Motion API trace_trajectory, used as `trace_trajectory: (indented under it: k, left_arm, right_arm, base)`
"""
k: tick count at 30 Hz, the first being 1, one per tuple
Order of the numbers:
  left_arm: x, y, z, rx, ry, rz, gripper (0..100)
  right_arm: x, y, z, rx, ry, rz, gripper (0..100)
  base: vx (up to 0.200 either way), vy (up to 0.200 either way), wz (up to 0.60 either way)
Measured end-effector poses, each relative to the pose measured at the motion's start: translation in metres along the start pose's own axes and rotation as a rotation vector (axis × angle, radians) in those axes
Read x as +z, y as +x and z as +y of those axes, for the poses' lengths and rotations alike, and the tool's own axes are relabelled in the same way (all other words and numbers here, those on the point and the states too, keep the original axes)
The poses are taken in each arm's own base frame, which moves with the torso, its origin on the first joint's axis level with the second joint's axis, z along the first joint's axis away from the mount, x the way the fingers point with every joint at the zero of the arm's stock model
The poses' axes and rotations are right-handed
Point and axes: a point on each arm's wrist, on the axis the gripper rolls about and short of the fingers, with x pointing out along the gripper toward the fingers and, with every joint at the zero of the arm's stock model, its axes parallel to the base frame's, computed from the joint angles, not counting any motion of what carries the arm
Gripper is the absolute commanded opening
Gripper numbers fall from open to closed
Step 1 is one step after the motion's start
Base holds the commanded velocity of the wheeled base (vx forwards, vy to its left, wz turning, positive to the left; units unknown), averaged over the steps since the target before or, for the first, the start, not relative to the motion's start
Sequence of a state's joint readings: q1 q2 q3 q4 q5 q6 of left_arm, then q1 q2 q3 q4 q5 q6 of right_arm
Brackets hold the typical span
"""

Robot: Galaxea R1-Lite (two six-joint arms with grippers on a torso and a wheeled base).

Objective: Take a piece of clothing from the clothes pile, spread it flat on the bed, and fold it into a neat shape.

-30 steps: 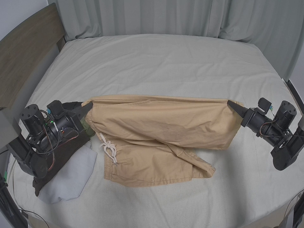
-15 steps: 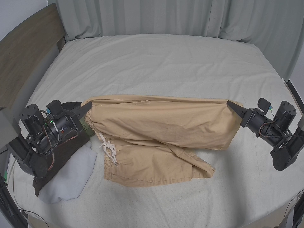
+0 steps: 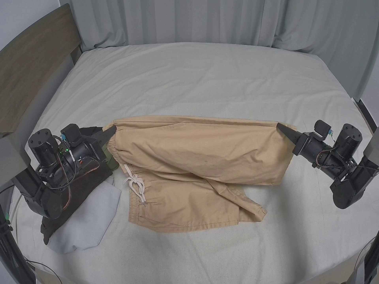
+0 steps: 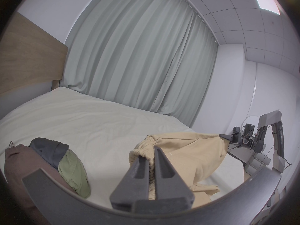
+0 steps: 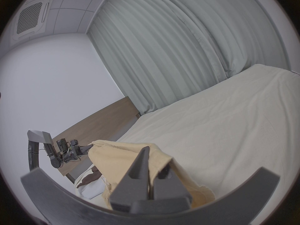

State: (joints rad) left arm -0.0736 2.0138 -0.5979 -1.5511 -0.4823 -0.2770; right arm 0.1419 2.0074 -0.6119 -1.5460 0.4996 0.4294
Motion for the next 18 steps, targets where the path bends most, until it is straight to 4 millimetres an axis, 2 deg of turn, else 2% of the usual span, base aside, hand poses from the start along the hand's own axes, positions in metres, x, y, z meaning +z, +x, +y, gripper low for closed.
trace_trajectory:
  k: [18]
  left_arm:
    - [-0.011, 0.032, 0.016, -0.005, -0.028, -0.029, 0]
  right_arm:
    - [-0.003, 0.041, -0.03, 0.004, -0.038, -0.068, 0]
  base:
    - [0.0, 0.0, 0.0]
